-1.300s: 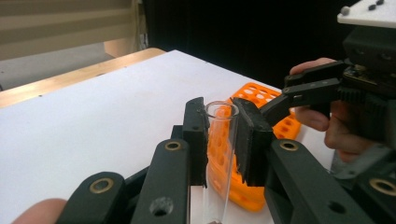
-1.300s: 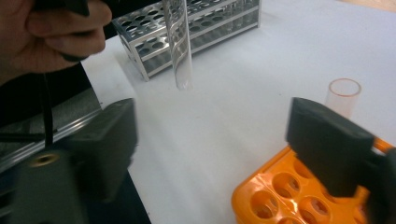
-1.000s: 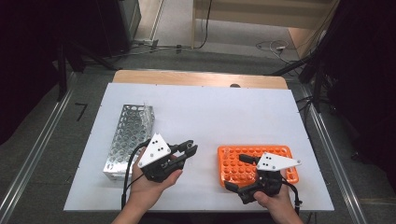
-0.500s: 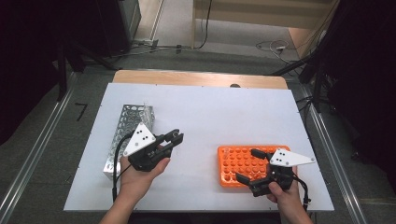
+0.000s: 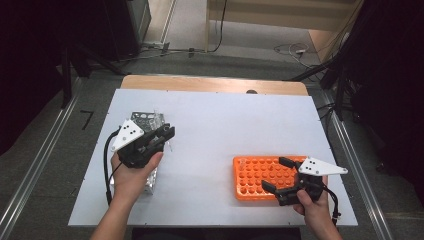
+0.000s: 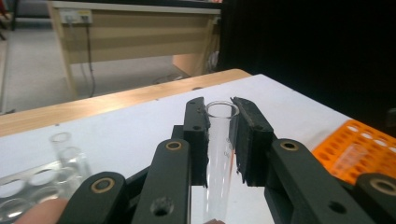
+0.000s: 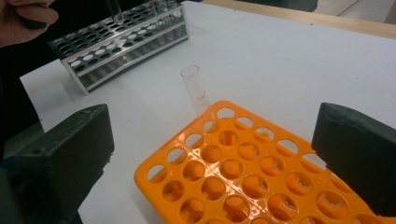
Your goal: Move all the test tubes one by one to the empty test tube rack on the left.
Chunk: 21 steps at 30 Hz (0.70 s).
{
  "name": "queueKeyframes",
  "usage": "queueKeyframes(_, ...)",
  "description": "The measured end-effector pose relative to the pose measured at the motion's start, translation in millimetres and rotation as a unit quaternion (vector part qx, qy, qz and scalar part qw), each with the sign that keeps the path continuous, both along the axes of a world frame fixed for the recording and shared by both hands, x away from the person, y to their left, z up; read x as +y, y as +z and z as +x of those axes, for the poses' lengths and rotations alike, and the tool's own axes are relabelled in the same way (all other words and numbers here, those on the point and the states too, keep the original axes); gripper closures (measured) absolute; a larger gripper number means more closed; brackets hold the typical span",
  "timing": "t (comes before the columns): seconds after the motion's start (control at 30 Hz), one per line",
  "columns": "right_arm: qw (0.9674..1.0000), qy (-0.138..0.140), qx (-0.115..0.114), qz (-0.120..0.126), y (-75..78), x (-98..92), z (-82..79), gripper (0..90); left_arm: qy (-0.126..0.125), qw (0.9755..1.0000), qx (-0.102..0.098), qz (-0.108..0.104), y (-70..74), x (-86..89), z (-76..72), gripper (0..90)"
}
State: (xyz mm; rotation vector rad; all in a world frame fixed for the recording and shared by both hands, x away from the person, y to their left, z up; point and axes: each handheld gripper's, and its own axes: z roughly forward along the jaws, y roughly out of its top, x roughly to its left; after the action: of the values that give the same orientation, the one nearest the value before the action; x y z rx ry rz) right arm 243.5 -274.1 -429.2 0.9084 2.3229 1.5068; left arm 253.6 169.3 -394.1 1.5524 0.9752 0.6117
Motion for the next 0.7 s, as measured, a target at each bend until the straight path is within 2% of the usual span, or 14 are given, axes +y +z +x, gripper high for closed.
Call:
queueKeyframes(0.43,1.0,-0.007,0.002,-0.002,-0.9,-5.0,2.2,0.0,0.055,0.9985,0.002,-0.002,-6.5,18.9,29.2,76.3)
queueKeyframes(0.7,0.9999,-0.014,0.002,0.0,-0.5,-9.0,2.3,0.0,0.082,0.9965,0.003,0.015,-15.9,26.8,36.3,76.3)
